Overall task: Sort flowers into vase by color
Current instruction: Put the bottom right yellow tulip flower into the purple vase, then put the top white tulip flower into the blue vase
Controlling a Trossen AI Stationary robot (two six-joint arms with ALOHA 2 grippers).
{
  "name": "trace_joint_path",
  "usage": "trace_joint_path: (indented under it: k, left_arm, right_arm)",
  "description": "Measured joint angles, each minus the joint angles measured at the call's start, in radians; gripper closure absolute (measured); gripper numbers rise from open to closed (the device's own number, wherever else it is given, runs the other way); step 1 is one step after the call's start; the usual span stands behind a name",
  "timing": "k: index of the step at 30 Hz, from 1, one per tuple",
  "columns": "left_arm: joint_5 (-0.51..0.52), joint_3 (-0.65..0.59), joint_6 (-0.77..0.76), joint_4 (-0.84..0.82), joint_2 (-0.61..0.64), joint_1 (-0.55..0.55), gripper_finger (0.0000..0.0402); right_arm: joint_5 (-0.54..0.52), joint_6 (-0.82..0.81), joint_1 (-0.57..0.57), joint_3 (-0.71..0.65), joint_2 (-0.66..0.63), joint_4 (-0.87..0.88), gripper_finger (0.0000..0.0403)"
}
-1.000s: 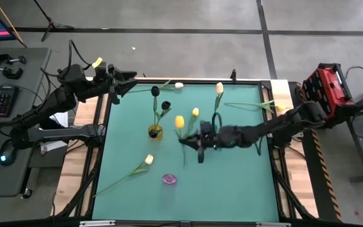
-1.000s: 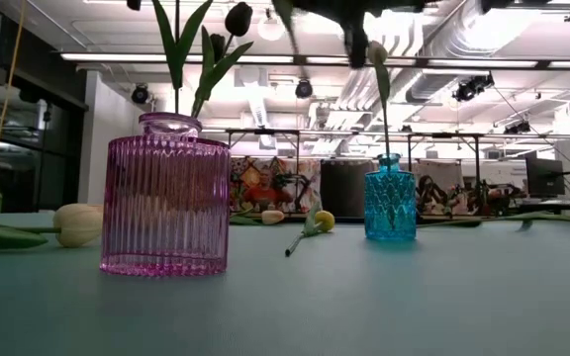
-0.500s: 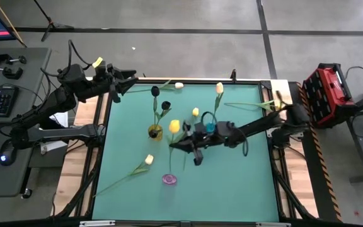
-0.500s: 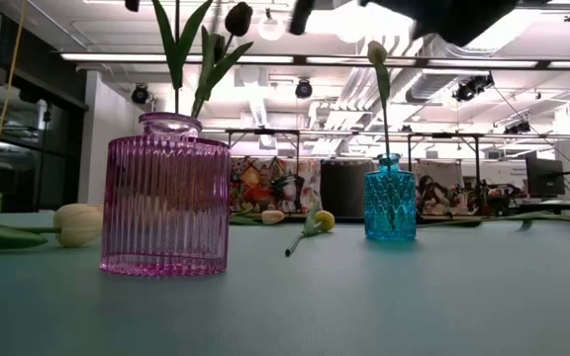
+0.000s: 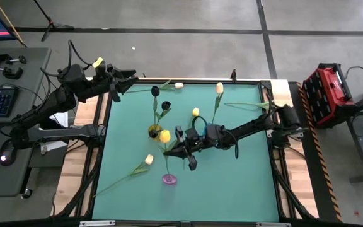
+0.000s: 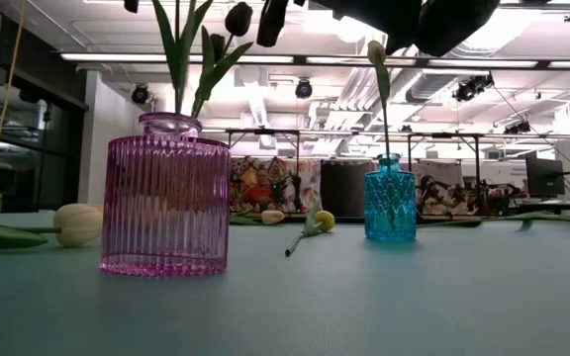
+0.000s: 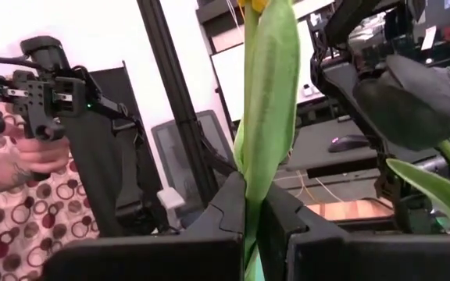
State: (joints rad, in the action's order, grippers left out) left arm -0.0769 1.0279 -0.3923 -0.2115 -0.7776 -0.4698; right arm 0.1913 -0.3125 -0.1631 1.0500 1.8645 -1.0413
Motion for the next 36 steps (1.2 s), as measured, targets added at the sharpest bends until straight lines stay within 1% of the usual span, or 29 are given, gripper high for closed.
trace_joint_path:
  k: [4,6,8,10,13,18,21,23,25,29,36]
  left_arm:
    - [0.0,0.0,0.0,0.0,0.0,0.0,0.0167]
    - [-0.001,0.0,0.0,0.0,0.0,0.0,0.0167]
    - [-0.001,0.0,0.0,0.0,0.0,0.0,0.0167]
    - [-0.001,0.0,0.0,0.0,0.0,0.0,0.0167]
    - [-0.001,0.0,0.0,0.0,0.0,0.0,0.0167]
    - [-0.001,0.0,0.0,0.0,0.0,0.0,0.0167]
    - [-0.001,0.0,0.0,0.0,0.0,0.0,0.0167]
    - [-0.001,0.0,0.0,0.0,0.0,0.0,0.0167]
    - [-0.001,0.0,0.0,0.0,0.0,0.0,0.0167]
    - [-0.001,0.0,0.001,0.0,0.0,0.0,0.0167]
    - [0.013,0.0,0.001,-0.001,0.0,0.0,0.0167]
  right_arm:
    - [0.0,0.012,0.0,0.0,0.0,0.044,0.0403]
    - [0.0,-0.03,0.0,0.0,0.0,0.076,0.0401]
    - [0.001,-0.102,0.005,0.014,0.0,0.141,0.0392]
    - [0.013,-0.129,0.006,0.039,0.0,0.226,0.0372]
    - [0.051,-0.1,0.007,0.101,0.0,0.398,0.0321]
    - [0.142,0.01,0.014,0.235,0.0,0.711,0.0213]
    - [0.196,0.079,0.036,0.316,0.0,0.888,0.0154]
    - [0.228,0.116,0.05,0.371,-0.001,1.03,0.0124]
    - [0.232,0.152,0.061,0.426,-0.001,1.189,0.0102]
    - [0.235,0.267,0.083,0.525,-0.001,1.48,0.0084]
    - [0.227,0.393,0.118,0.658,-0.002,1.874,0.0089]
